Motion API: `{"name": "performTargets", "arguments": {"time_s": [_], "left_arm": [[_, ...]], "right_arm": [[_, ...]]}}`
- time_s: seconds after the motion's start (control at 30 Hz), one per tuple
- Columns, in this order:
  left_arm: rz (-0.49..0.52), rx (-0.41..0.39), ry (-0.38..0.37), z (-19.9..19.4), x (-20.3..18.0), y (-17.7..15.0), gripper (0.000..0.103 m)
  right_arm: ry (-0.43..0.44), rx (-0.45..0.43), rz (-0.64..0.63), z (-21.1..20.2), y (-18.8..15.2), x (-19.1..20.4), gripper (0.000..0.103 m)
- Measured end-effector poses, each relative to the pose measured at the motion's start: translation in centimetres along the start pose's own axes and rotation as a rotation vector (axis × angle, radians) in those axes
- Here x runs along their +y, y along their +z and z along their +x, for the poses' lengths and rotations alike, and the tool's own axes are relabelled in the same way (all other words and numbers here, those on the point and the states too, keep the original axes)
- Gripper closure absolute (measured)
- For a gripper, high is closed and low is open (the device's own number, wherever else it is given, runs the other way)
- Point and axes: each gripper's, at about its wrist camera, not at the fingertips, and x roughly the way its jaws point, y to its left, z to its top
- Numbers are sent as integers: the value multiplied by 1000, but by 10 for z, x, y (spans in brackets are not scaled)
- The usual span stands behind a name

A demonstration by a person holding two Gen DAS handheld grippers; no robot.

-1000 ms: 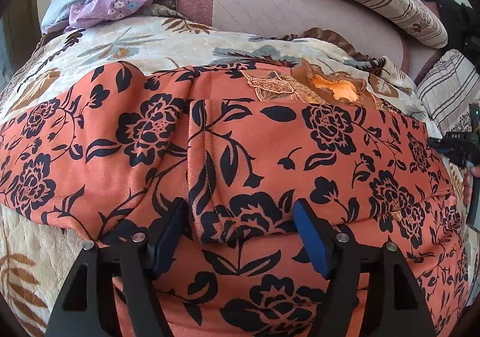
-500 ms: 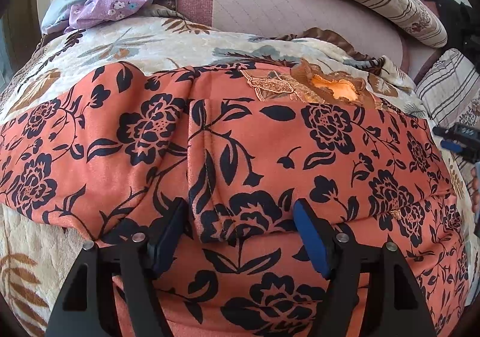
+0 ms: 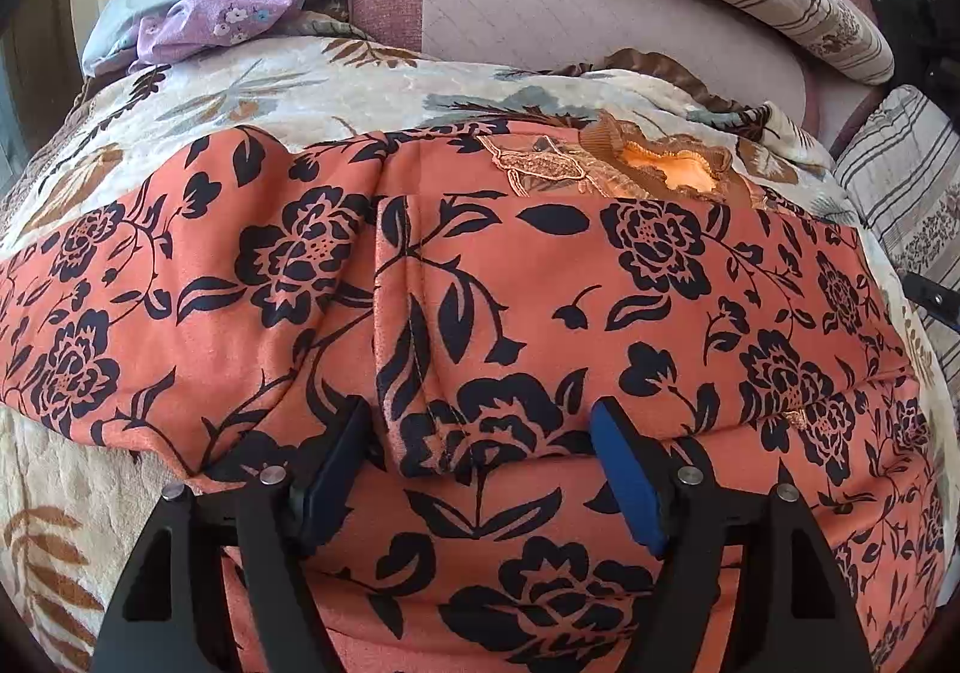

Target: Fold small clothes

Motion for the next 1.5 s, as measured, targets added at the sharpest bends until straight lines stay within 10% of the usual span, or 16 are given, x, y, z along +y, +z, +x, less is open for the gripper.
{"name": "performTargets", "arguments": {"time_s": [0.17,1.13,1.33,1.5], "left_arm": [[-4,-4,-7,-1,1,-1,24],[53,-4,53,0,-10,-4,12],[-165,-235,38,-66,38,1,12],[-613,-349,72,-114,161,-8,12]], "right_arm": [[-147,21,-134,46,-60,29,5],[-60,-10,-10,55,-59,4,1],[-55,-9,-6,56,-58,5,1],[-50,-11,-2,56,-59,4,1]]}}
